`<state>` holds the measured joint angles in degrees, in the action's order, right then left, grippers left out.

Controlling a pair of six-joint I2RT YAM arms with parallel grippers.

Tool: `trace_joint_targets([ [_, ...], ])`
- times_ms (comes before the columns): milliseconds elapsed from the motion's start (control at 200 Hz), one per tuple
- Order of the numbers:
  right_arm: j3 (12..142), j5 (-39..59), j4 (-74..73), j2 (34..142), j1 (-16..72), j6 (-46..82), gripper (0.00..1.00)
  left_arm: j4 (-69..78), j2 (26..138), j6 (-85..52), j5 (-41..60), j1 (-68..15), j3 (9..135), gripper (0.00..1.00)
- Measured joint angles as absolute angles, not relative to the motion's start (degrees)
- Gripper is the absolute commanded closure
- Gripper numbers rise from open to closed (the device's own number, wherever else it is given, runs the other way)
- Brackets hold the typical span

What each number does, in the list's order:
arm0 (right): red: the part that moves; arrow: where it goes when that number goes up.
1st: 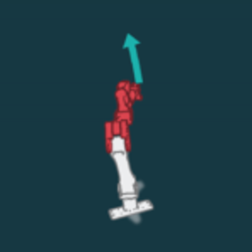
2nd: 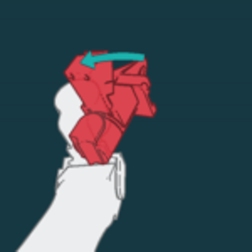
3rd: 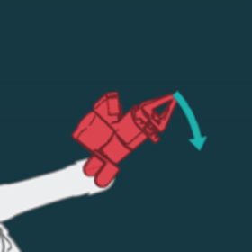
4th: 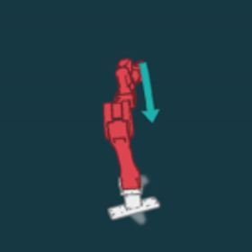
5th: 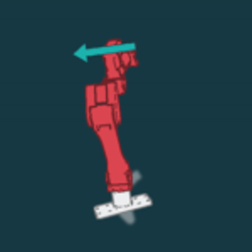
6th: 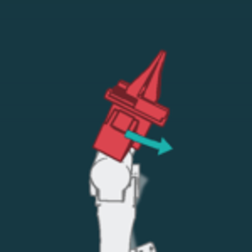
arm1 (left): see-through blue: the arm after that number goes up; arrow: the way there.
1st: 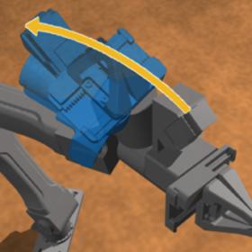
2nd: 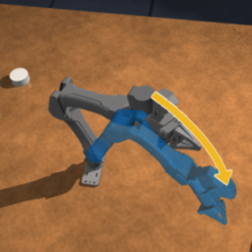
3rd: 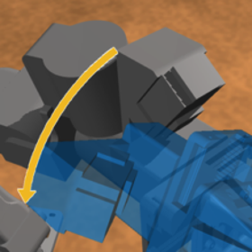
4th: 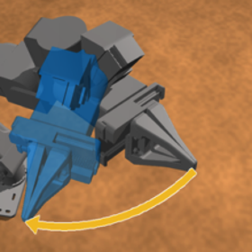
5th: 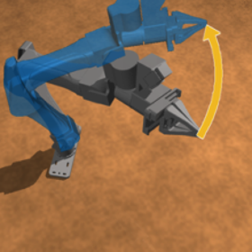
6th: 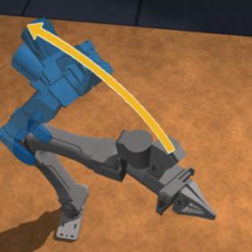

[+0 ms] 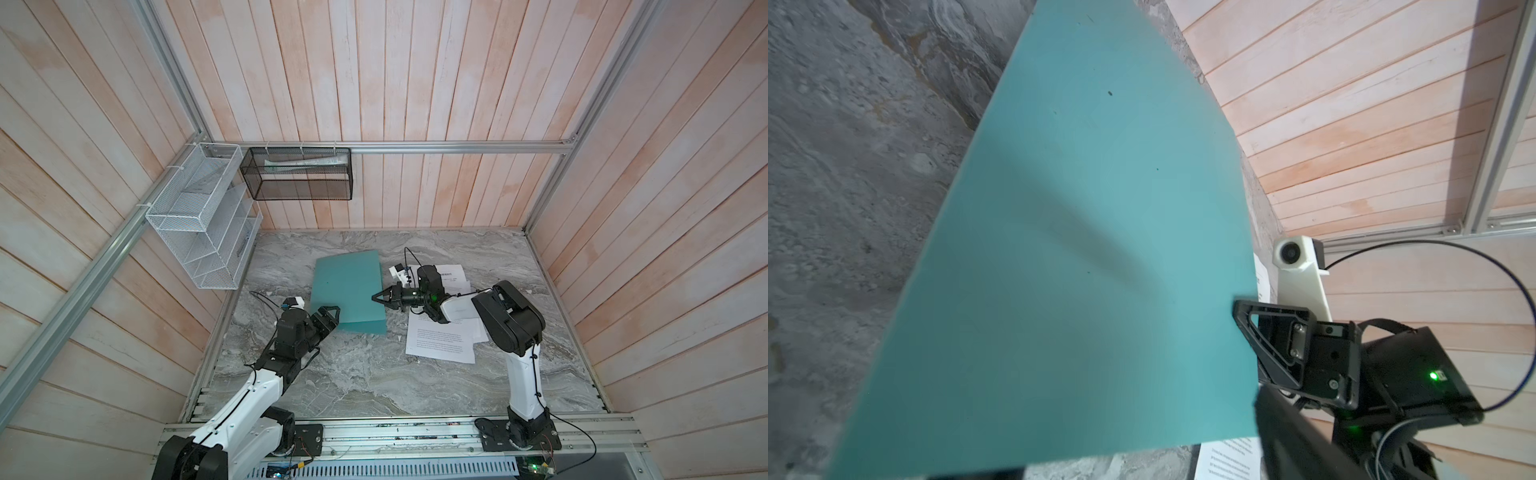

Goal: Put the files into the folder
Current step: 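Swing the folder cover open with the right gripper while the left gripper steadies it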

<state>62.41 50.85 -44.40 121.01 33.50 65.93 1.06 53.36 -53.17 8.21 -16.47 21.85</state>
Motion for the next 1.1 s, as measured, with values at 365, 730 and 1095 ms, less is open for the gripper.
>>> trace_joint_targets([
  [365,64.2,47.3,-35.3,114.0,33.9,66.9,1.0,-18.9,47.7,-42.8,-11.1,-35.9,28.6,0.0],
  [730,67.6,44.9,-26.1,110.7,36.6,67.0,1.0,-27.7,62.2,-39.7,-35.8,-51.7,34.9,0.0],
  [1095,67.8,44.4,-15.2,103.6,37.9,62.7,1.0,-24.9,76.9,-35.3,-46.4,-51.9,41.9,0.7],
])
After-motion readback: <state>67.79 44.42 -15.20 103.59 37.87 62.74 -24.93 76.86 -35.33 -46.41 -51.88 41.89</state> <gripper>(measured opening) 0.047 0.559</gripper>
